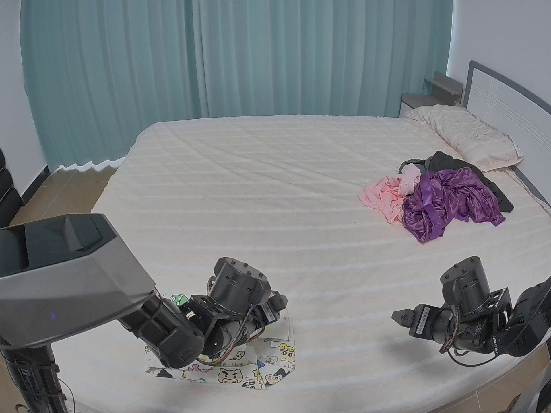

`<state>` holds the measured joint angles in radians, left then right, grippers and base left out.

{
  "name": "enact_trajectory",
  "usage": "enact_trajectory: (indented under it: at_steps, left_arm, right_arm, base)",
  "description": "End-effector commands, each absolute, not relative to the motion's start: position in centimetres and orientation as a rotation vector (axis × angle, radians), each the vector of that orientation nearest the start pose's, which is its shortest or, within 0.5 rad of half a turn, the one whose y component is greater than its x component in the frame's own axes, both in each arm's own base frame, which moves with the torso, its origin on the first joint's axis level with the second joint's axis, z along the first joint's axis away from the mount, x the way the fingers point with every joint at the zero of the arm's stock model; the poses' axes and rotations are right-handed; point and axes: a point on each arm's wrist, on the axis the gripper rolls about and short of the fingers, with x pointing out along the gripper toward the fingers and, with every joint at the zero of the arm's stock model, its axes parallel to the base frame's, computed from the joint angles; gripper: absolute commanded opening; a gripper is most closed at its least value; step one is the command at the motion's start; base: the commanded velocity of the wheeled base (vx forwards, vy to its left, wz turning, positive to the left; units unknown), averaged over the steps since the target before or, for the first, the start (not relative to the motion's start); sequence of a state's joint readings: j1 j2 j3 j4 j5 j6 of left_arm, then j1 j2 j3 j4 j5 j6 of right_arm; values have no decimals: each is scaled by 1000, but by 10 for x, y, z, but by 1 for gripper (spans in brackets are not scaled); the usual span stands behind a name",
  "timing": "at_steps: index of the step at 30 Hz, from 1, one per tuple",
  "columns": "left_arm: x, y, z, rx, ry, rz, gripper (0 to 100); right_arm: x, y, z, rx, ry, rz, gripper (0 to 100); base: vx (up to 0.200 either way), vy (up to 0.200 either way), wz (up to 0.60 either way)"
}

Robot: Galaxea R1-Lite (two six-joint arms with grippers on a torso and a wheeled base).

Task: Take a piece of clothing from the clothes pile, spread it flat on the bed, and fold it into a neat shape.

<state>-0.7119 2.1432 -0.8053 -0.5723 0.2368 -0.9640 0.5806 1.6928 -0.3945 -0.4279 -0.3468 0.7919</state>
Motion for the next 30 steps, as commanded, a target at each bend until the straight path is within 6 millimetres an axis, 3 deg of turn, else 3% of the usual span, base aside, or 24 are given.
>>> enact_trajectory:
  at_steps: [1,8,13,17,18,20,22,26,30]
  left_arm:
    - [264,-223,55,-678,677,-174,100]
    - [251,-221,54,-720,636,-242,100]
    - [236,-209,72,-746,633,-311,100]
    - [226,-191,83,-760,628,-312,100]
    - [223,-167,84,-775,632,-272,100]
    - [219,-157,82,-780,647,-259,100]
    - [209,-131,79,-808,688,-224,100]
    - [189,-117,81,-887,719,-202,100]
    - [183,-113,77,-891,741,-189,100]
  right_arm:
    - [190,116,69,353,813,-103,100]
    - [190,116,68,351,813,-102,100]
    - [191,116,66,351,813,-102,100]
    - [192,117,66,359,807,-97,100]
    - [192,117,65,361,811,-95,100]
    - [192,118,64,361,817,-91,100]
    - [194,119,62,370,823,-76,100]
    - [195,117,60,396,803,-61,100]
    - [194,119,58,411,812,-24,100]
  base:
    - [0,0,0]
    - [0,0,0]
    - [0,0,0]
    - [0,0,0]
    - [0,0,0]
    - [0,0,0]
    - [0,0,0]
    - [0,0,0]
    - [-100,0,0]
